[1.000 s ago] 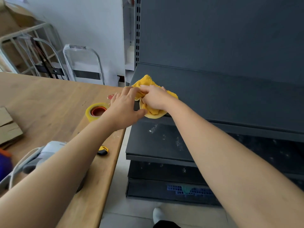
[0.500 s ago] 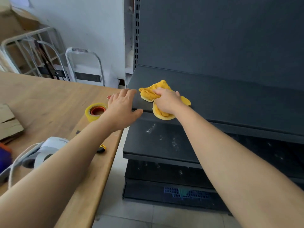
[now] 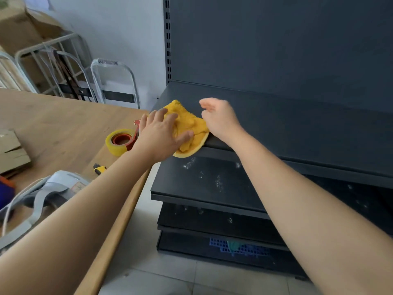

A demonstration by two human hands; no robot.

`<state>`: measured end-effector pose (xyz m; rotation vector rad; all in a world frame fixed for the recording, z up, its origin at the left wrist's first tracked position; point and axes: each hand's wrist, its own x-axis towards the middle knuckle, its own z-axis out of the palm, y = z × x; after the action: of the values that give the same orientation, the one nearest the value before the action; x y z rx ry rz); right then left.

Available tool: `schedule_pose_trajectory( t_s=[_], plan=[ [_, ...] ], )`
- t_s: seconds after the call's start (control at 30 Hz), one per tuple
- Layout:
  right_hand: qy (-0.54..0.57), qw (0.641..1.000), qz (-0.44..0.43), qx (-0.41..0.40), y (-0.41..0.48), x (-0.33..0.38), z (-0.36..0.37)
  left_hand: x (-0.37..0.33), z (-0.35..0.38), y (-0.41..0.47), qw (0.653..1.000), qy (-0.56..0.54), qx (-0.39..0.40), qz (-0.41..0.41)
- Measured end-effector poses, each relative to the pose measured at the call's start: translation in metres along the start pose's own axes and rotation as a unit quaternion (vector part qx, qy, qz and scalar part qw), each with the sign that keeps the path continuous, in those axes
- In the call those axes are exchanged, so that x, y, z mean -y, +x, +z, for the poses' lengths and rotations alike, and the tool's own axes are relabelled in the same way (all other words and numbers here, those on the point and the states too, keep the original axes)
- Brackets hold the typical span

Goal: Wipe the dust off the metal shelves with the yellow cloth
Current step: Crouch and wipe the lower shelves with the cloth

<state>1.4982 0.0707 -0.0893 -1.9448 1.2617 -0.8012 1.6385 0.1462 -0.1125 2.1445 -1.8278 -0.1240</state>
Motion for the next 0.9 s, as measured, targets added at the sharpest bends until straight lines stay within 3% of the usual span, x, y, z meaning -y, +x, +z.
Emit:
schedule_pose_trajectory(
  t_s=[0.17, 0.27, 0.77, 0.9],
  plan=[
    [-0.255, 0.966, -0.046, 0.023, -0.009, -0.023, -0.024, -0.016, 0.004, 0.018, 0.995, 0.072, 0.058, -0.048],
    [-0.328, 0.941, -0.069, 0.048, -0.017, -0.038, -0.033, -0.026, 0.013, 0.022, 0.991, 0.077, 0.064, -0.090],
    [-0.365, 0.912, -0.172, 0.075, -0.056, -0.071, -0.043, -0.056, 0.049, -0.025, 0.989, 0.106, -0.099, -0.007],
    [-0.365, 0.905, -0.209, 0.071, -0.071, -0.075, -0.036, -0.063, 0.056, -0.054, 0.989, 0.046, -0.137, -0.006]
  ],
)
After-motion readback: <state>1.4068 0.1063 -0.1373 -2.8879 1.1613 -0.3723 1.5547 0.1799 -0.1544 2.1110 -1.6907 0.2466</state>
